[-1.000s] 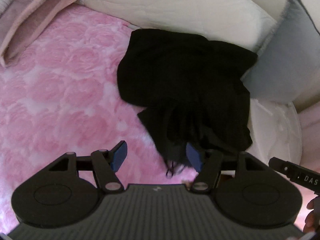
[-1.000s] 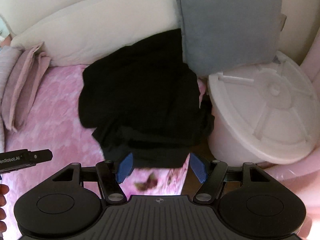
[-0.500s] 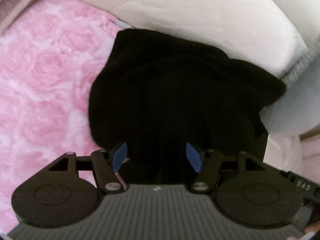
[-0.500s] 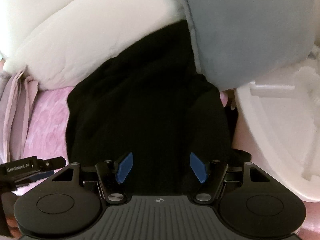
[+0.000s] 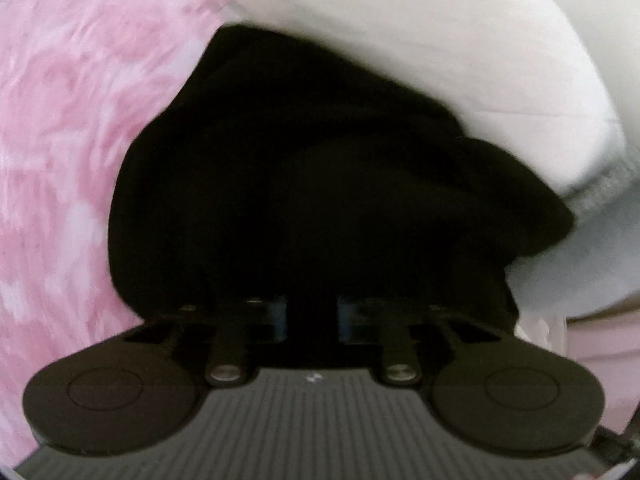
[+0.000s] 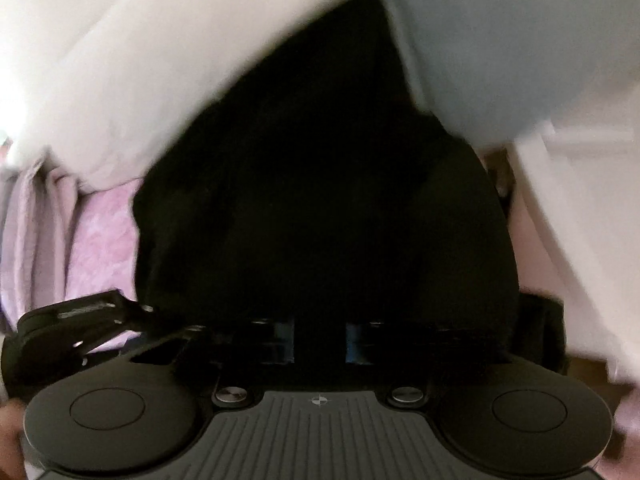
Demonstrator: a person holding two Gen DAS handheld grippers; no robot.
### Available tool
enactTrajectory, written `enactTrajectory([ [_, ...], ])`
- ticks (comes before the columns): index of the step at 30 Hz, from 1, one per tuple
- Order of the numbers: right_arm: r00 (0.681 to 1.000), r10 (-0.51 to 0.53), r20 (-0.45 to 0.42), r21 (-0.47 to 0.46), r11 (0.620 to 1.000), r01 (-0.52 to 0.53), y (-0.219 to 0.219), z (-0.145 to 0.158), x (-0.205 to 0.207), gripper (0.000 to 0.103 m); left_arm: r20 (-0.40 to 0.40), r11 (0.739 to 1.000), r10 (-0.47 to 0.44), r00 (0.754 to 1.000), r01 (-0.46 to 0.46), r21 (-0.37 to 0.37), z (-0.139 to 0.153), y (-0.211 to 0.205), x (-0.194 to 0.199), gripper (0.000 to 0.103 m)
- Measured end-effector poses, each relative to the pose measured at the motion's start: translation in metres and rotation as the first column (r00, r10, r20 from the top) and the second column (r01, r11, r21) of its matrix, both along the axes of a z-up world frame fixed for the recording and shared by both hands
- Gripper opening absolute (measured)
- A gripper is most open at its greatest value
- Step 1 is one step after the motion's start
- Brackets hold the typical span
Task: Fold clothes
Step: 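Grasp the black garment with both grippers and lift it, then carry the black garment with both grippers and drop it onto the bed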
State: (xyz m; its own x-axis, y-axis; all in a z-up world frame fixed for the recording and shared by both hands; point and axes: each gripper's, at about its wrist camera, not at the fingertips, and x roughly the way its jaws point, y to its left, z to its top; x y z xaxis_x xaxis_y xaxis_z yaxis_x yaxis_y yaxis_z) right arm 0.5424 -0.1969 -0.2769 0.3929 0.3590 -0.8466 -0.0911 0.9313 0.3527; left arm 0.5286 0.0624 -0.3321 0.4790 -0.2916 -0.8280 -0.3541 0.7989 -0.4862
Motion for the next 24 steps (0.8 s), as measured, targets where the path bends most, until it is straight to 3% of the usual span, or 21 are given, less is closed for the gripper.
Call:
enactTrajectory([
  [1,0.999,0.024,0.037,-0.016,1.0,-0.023,0.005,0.011,-0.003,0.017,0.03,1.0,-0.004,1.0,0.004,0.001,0.01,0.002,-0.003,0.005],
  [3,0.994,0.055,0.098,-0.016,0.998,-0.053,0.012,0.033,-0.008,0.016,0.091,1.0,-0.013,0.996,0.012,0.005,0.031,0.006,-0.008,0.005],
  [8,0.971,0.089,0.22,0.108,0.987,-0.115,0.013,0.098,-0.017,0.016,0.203,0.999,0.012,0.979,-0.019,0.035,0.086,0.021,-0.036,0.005],
  [14,0.905,0.171,0.39,0.2,0.943,-0.264,0.043,0.179,-0.054,0.015,0.308,0.993,0.106,0.946,-0.114,0.006,0.141,0.043,-0.098,0.004],
  [19,0.835,0.233,0.499,0.248,0.885,-0.395,0.067,0.234,-0.101,0.015,0.421,0.974,0.205,0.884,-0.226,0.0,0.198,0.068,-0.173,0.004],
  [24,0.756,0.281,0.591,0.309,0.787,-0.534,0.099,0.29,-0.156,0.015,0.552,0.929,0.303,0.777,-0.37,0.011,0.266,0.097,-0.28,0.004],
])
